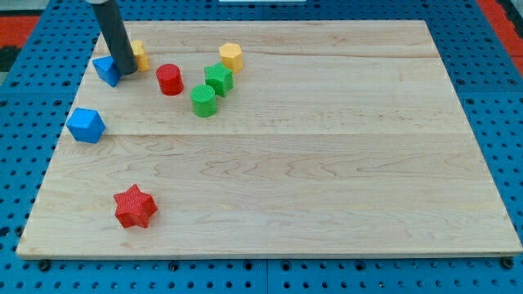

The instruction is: Align the blue blocks below the heart

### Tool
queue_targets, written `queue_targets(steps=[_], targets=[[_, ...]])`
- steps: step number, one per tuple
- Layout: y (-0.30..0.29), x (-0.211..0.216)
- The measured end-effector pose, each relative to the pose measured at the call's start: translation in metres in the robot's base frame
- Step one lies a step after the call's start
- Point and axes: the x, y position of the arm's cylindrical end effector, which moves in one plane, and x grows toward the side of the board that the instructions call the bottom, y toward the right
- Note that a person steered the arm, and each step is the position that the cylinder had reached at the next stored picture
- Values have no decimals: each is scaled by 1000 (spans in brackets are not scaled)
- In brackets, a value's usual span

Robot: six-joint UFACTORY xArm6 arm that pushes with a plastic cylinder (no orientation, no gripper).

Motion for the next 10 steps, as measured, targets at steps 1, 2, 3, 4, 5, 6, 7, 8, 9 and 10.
queue_targets(steps=[1, 2, 3, 4, 5, 6, 7, 8, 9, 10], targets=[[0, 7], [-1, 59], [-52, 74], [-89, 43], [-79, 40], [-65, 20], [-89, 8], [-71, 8], [-50, 8], [-73, 9]])
